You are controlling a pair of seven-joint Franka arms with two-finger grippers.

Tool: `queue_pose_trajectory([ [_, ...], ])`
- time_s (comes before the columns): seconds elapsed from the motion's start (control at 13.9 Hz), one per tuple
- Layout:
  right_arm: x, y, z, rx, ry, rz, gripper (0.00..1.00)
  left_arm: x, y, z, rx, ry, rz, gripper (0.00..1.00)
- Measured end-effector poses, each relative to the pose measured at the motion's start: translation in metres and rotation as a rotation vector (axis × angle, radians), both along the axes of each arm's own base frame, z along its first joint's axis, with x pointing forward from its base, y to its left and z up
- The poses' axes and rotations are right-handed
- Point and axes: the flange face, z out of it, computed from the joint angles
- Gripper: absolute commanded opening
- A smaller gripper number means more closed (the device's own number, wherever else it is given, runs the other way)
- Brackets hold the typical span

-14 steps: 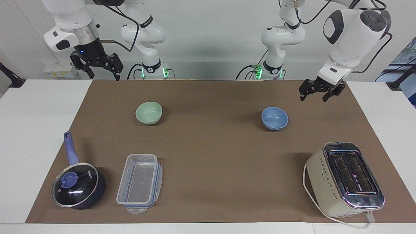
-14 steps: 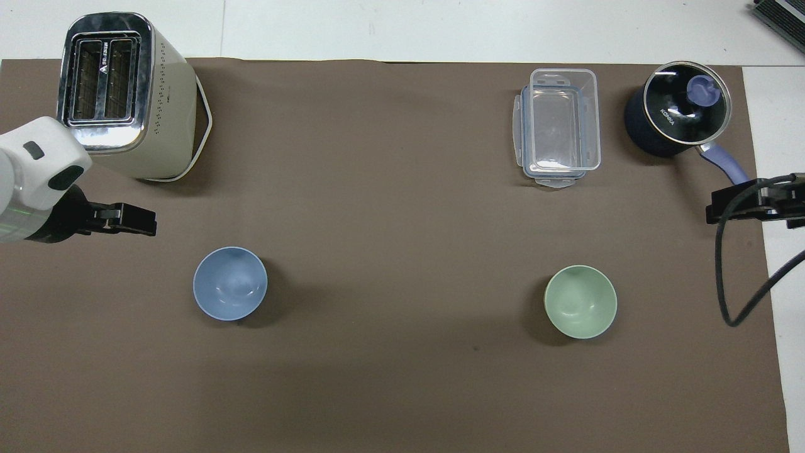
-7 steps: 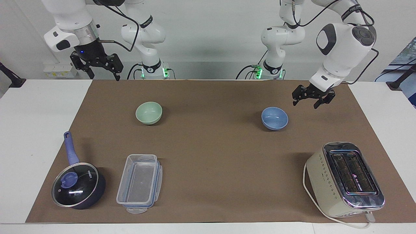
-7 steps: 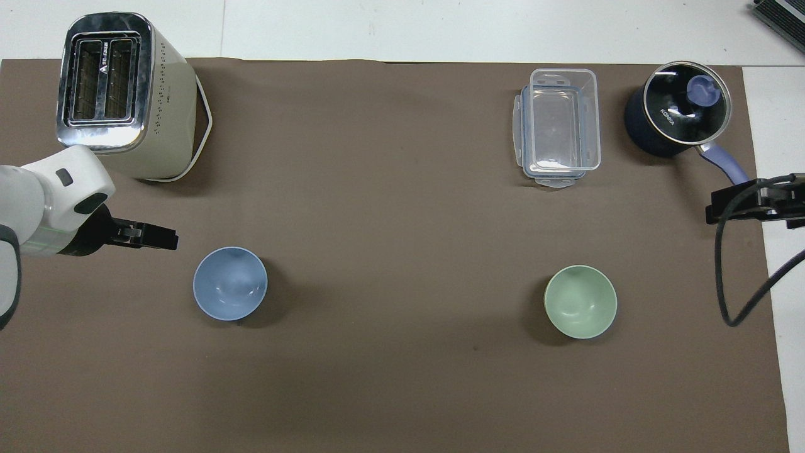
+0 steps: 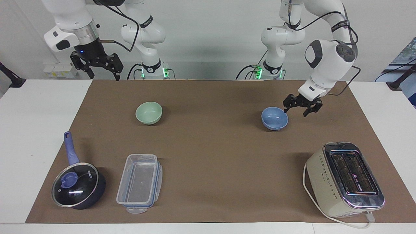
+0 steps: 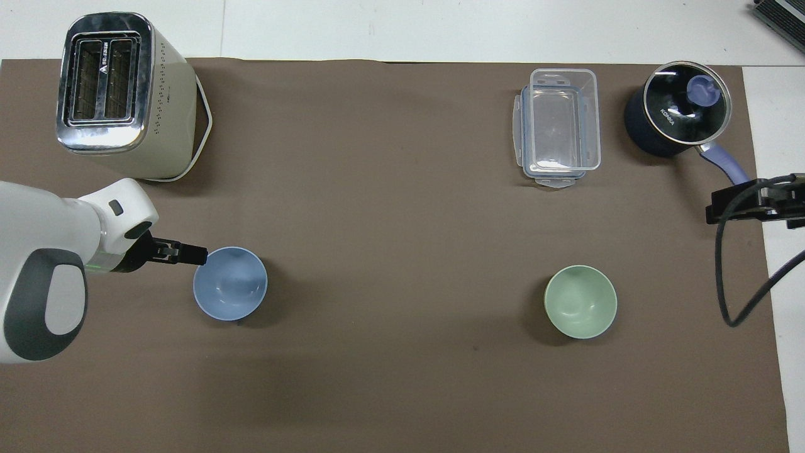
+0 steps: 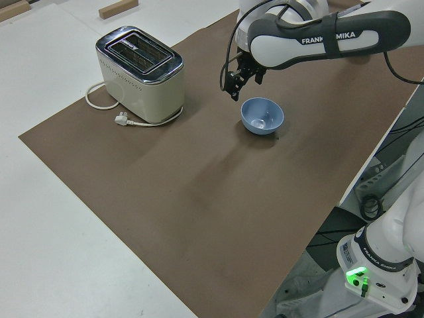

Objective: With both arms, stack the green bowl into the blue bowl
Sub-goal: 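Reach the left gripper to the blue bowl and grip its rim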

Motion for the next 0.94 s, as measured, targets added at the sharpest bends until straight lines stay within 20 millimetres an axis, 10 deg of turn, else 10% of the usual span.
queue_pose_trajectory([
  [0.29,0.000,0.000,0.000,0.000,0.000,0.000,1.00,-0.014,0.005,-0.059,0.012,-0.036,0.017,0.95],
  [0.43,0.000,0.000,0.000,0.000,0.000,0.000,1.00,-0.018,-0.007,-0.086,0.015,-0.031,-0.006,0.08],
  [0.5,0.000,0.000,0.000,0.000,-0.001,0.000,1.00,-0.020,-0.013,-0.098,0.015,-0.029,-0.015,0.00],
  [0.94,0.000,0.000,0.000,0.000,-0.001,0.000,1.00,-0.018,-0.015,-0.105,0.013,-0.035,-0.016,0.00],
])
